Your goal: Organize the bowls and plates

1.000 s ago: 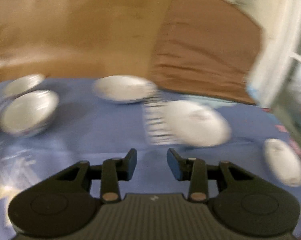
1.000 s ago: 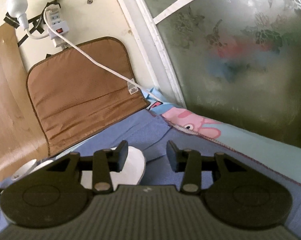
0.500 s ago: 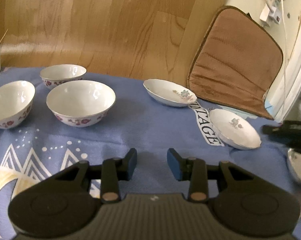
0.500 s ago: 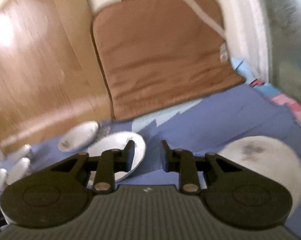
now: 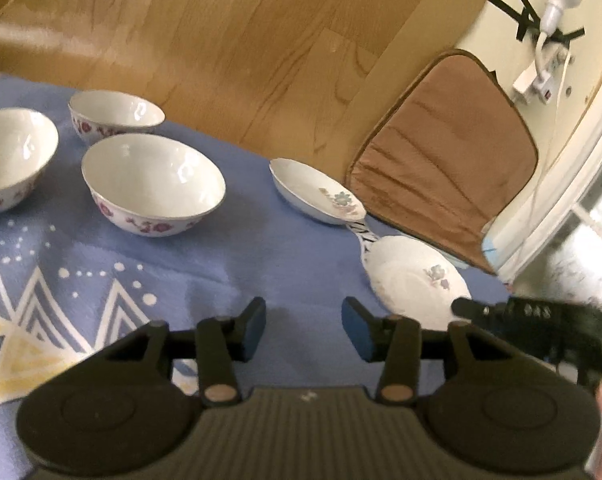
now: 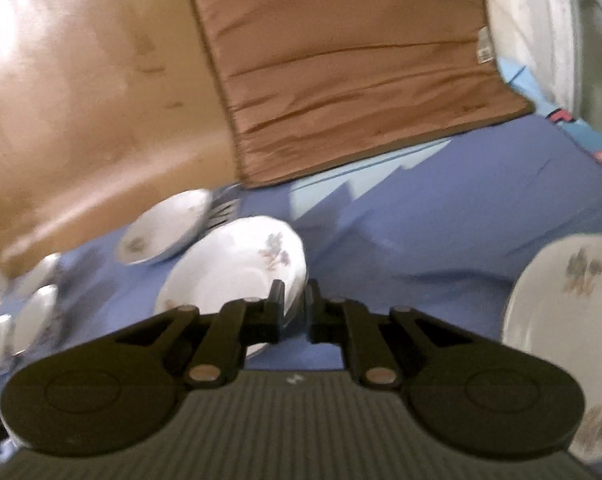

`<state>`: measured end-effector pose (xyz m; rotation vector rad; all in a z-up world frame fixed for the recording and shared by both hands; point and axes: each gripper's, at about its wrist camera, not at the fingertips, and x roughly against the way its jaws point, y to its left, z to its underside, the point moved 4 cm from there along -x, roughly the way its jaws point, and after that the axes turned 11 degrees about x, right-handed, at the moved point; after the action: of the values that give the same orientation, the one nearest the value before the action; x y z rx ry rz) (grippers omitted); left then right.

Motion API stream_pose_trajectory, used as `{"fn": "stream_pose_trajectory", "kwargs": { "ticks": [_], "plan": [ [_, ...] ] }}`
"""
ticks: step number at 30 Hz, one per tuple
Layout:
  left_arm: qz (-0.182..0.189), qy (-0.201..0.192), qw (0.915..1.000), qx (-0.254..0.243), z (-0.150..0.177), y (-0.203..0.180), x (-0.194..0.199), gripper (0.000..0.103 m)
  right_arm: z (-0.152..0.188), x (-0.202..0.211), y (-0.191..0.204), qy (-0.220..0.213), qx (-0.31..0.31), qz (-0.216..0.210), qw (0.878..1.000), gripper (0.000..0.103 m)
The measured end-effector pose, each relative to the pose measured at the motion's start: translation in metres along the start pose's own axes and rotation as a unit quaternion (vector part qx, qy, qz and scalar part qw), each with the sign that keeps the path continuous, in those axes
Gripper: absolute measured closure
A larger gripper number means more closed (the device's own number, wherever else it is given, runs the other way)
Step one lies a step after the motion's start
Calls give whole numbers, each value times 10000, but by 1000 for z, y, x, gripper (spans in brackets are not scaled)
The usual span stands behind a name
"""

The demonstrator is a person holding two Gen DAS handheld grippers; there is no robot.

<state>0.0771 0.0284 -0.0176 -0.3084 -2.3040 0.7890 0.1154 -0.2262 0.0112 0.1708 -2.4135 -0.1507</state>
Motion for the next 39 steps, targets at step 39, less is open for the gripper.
{"fn": "stream_pose_trajectory", "kwargs": {
  "ticks": [39],
  "plan": [
    [-276,447,9951,-833,34,-38,-4,86,61,41,38,157,-281,-1005,9944,87]
  ]
}}
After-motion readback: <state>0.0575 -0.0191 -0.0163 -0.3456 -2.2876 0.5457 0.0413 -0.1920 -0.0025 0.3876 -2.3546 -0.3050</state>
